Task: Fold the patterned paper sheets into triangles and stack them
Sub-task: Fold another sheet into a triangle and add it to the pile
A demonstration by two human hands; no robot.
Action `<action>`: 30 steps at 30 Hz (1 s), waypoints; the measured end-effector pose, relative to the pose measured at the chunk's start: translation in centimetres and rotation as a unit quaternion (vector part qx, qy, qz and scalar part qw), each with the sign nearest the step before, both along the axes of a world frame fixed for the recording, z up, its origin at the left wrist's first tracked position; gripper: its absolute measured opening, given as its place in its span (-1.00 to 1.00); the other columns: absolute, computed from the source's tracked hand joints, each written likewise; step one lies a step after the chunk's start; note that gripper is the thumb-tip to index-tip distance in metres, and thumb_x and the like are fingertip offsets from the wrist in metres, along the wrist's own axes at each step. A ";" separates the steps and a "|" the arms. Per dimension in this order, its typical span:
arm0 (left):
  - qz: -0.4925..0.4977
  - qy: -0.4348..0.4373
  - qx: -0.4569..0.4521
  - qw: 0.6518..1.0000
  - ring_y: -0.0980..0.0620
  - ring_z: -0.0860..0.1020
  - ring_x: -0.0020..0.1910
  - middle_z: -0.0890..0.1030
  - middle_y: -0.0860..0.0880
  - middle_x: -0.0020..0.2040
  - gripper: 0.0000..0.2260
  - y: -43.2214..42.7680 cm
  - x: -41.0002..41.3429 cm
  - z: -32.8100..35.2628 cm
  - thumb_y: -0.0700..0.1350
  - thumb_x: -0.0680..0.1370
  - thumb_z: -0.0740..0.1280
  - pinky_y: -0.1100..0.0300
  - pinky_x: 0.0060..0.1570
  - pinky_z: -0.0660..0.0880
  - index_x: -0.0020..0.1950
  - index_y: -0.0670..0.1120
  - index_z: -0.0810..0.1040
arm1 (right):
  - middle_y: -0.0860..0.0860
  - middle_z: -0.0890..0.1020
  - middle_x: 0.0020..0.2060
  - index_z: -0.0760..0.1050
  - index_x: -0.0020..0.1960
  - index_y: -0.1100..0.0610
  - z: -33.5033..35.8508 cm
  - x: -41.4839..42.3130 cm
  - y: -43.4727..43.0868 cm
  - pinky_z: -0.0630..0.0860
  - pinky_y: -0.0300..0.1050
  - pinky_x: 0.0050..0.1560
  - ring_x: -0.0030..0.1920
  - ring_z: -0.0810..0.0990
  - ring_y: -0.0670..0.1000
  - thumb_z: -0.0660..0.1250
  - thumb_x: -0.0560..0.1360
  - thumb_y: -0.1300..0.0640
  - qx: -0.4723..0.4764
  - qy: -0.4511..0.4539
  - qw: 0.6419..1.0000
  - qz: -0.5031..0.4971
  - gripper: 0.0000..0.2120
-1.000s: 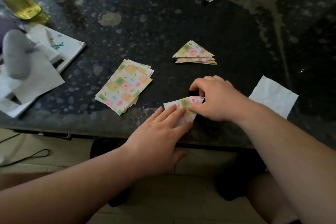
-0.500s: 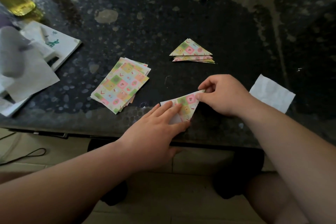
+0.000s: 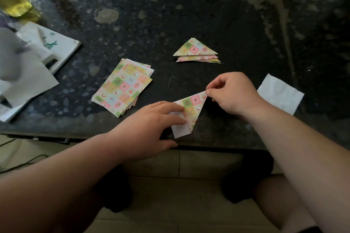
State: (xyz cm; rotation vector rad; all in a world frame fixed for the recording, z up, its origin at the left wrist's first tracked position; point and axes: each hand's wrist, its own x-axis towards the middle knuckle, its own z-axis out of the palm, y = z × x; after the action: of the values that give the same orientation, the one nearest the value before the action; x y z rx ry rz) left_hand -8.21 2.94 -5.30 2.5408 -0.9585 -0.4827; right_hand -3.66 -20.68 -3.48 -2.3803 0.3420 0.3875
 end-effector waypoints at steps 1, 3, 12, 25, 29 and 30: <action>0.014 -0.002 -0.005 1.000 0.18 0.18 0.54 0.28 0.21 0.54 -0.47 0.0 0.0 0.0 0.14 0.50 0.49 0.18 0.52 0.18 0.45 0.21 0.46 | -0.09 0.66 -0.14 0.62 -0.16 -0.07 0.0 0.0 0.0 0.56 -0.15 -0.10 -0.07 0.63 -0.08 0.46 0.57 0.14 0.010 0.000 1.000 -0.007 -0.83; 0.035 -0.004 -0.012 0.999 0.22 0.15 0.53 0.25 0.24 0.53 -0.44 0.0 0.1 0.2 0.15 0.50 0.48 0.28 0.45 0.15 0.48 0.24 0.40 | -0.06 0.68 -0.17 0.63 -0.13 -0.04 0.2 0.0 -0.1 0.57 -0.14 -0.14 -0.11 0.67 -0.06 0.47 0.56 0.16 0.042 0.000 0.999 -0.032 -0.86; 0.038 -0.028 -0.037 0.998 0.17 0.14 0.58 0.23 0.18 0.58 -0.23 -0.3 0.2 -0.7 0.18 0.44 0.53 0.29 0.50 0.05 0.58 0.18 0.28 | 0.00 0.69 -0.10 0.63 0.02 0.01 0.3 -0.3 -1.0 0.56 -0.16 -0.21 -0.14 0.69 -0.06 0.43 0.56 0.28 0.125 0.016 0.983 -0.135 -0.82; 0.122 0.003 -0.178 0.976 0.18 0.40 0.44 0.28 0.20 0.55 -0.36 -1.3 1.9 -0.5 -0.14 0.47 0.55 0.10 0.34 0.49 0.45 0.26 0.42 | 0.21 0.70 -0.01 0.53 0.12 0.15 1.7 -0.7 -1.4 0.70 -0.05 -0.21 -0.14 0.77 0.10 0.24 0.66 0.36 0.313 0.096 0.914 -0.240 -0.83; 0.074 -0.026 -0.183 0.980 0.19 0.54 0.22 0.51 0.17 0.37 -0.74 -1.9 1.8 -0.9 -0.19 0.51 0.52 0.21 0.18 0.52 0.12 0.11 0.71 | 0.19 0.68 0.01 0.54 0.11 0.13 1.7 -0.8 -1.6 0.71 -0.04 -0.16 -0.10 0.76 0.09 0.27 0.65 0.35 0.305 0.085 0.918 -0.238 -0.84; 0.068 -0.032 -0.184 0.980 0.21 0.56 0.19 0.57 0.17 0.31 -0.81 -2.0 1.8 -1.0 -0.20 0.51 0.51 0.25 0.17 0.52 0.05 0.06 0.74 | 0.17 0.67 0.02 0.54 0.10 0.13 1.6 -0.9 -1.7 0.72 -0.04 -0.14 -0.09 0.76 0.09 0.29 0.64 0.35 0.295 0.077 0.924 -0.229 -0.84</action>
State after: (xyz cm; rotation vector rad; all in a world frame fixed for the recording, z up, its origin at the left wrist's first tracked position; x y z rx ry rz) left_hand -6.46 0.92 -6.27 2.2759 -0.8021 -0.1635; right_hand -4.53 -22.34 -1.92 -1.6221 0.7249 0.3875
